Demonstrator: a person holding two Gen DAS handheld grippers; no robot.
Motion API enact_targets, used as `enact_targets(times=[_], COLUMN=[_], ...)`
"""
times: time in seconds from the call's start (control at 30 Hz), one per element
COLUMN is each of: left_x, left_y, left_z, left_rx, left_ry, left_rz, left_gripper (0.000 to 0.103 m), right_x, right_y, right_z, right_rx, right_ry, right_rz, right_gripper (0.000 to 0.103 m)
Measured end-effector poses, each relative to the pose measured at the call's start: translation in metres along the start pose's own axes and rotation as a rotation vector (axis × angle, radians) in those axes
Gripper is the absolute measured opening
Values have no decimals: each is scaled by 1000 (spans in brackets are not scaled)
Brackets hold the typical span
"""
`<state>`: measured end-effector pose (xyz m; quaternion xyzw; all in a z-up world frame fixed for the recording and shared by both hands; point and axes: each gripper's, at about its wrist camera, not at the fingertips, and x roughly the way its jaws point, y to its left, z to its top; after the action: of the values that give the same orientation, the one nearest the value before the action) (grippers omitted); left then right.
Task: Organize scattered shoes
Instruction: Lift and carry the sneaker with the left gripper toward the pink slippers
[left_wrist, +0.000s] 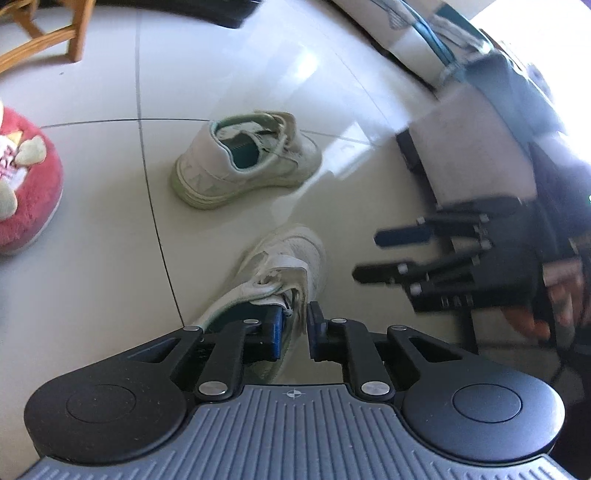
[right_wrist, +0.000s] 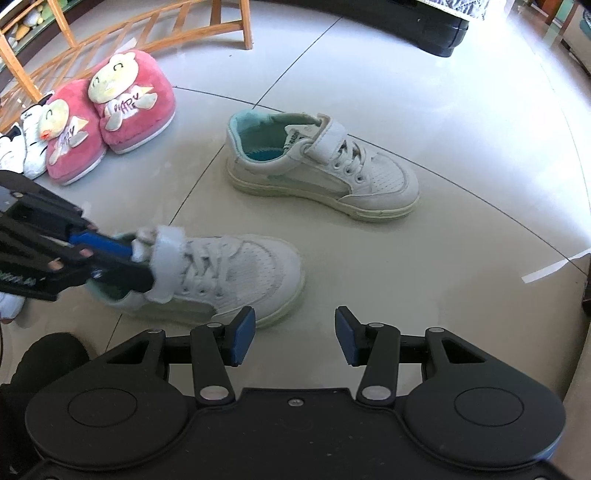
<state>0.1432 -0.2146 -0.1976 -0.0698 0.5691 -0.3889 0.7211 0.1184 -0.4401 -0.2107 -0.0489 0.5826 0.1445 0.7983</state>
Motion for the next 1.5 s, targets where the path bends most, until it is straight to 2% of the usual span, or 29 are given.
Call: enact_targets(times=[0.03,0.13,0.23,0.47,0.5,0.57,0.6,0.8,0.93,1.0,1.1,1.13,1.17,1.23,1.27,1.5], left_x=[-3,-13,-13,-12,-12,-12,-12,-8,0,2,7,8,9,10,9,7], left_y=[0,0,0,6,7,7,6,6,10,9,5,5,5,9,10,-1], left_z=[-1,-4,-5,-11,-13,-16,-16,-18,-16,-16,-14,-13,-12,-12,-13,-6], left_rx=[26,109,125,-6,-26,-53,-58,-128,-221,-224,-217,-219,-221,-238,-250,-97], left_ry=[8,27,41,52,53,61,61,43,21,17,7,4,3,10,13,34], left_rz=[-10,-50,-57,-32,-24,3,17,19,-4,-2,26,38,42,-5,-23,-2], left_gripper=[7,5,4,8,10,30,35,48,58,61,58,49,31,21,18,13], right_x=[1,3,6,7,8,8,9,9,11,12,14,15,15,17,17,21], right_y=[0,1,6,8,7,5,5,5,3,1,0,0,0,-1,-1,3], right_z=[0,0,0,6,6,7,8,13,16,17,20,21,21,22,23,23], right_rx=[4,4,-14,-41,-35,-30,-32,-41,-37,-31,-29,-28,-26,-24,-24,-39], right_ry=[-1,2,5,-13,-14,-12,-11,-25,-27,-26,-28,-29,-30,-30,-30,-26], right_rz=[0,3,2,-26,-26,-23,-24,-26,-32,-34,-34,-34,-34,-35,-35,-33], right_gripper=[51,51,51,53,54,55,55,55,55,55,55,55,55,55,55,55])
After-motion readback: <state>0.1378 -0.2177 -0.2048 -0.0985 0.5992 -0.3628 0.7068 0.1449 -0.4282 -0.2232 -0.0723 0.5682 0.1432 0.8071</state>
